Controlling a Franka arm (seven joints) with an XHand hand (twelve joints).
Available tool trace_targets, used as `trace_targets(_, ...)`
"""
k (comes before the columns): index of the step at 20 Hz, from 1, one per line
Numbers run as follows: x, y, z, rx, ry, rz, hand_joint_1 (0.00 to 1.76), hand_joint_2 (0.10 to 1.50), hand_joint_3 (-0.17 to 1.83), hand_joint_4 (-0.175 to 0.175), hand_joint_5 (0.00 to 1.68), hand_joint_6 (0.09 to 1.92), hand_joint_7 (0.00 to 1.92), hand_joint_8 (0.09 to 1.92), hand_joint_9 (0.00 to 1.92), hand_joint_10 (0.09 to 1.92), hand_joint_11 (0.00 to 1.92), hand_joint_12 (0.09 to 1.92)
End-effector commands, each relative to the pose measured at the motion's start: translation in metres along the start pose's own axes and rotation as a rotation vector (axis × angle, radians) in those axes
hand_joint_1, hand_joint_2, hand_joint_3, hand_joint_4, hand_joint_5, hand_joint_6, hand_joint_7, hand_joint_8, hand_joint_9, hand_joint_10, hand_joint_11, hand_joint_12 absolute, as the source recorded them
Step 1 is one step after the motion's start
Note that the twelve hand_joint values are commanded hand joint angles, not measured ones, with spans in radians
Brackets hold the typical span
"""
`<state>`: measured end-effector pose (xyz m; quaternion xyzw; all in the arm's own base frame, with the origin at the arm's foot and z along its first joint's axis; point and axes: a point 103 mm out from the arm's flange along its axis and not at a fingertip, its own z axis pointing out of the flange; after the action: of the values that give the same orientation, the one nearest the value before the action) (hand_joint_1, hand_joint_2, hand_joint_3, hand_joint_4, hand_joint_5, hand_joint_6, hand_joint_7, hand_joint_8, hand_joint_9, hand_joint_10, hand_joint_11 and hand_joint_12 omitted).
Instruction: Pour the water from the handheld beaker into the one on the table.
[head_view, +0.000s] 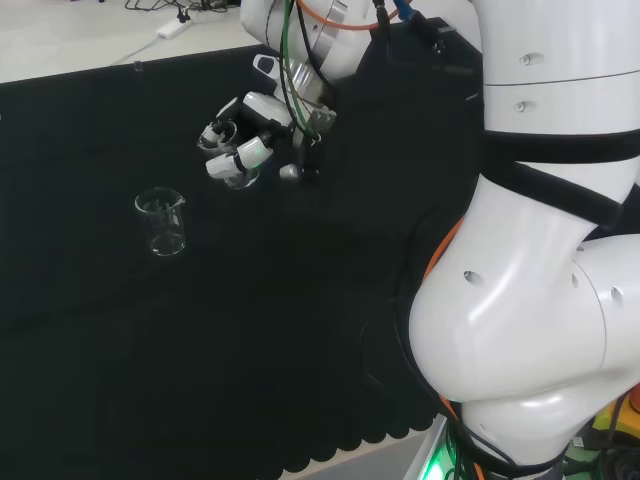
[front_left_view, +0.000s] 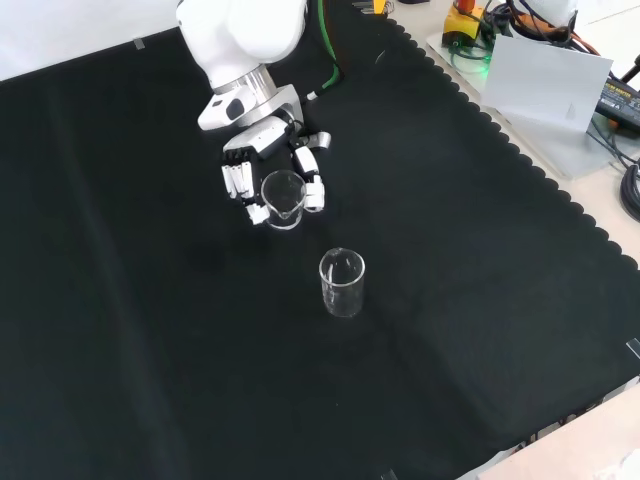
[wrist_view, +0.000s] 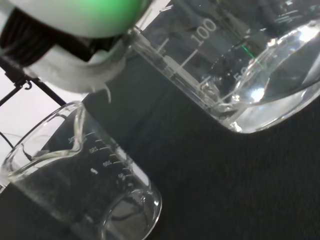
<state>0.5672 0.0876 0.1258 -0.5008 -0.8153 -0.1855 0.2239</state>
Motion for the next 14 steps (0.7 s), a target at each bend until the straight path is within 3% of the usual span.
trace_targets(1,0.016,-0.016,-0.011,0.018,-0.019,-0.002,1.17,0.63,0.58,0.174,1.52,0.15,1.77,0.09,1.68,0.09,1.22,0.84)
trace_targets(10,0.042,-0.024,-0.020,0.087,-0.102,-0.026,1.17,0.63,0.59,0.162,1.53,0.14,1.77,0.09,1.68,0.09,1.23,0.84)
trace_targets(14,0.049,-0.024,-0.018,0.131,-0.140,-0.027,1.18,0.62,0.60,0.139,1.54,0.13,1.78,0.09,1.69,0.09,1.23,0.84)
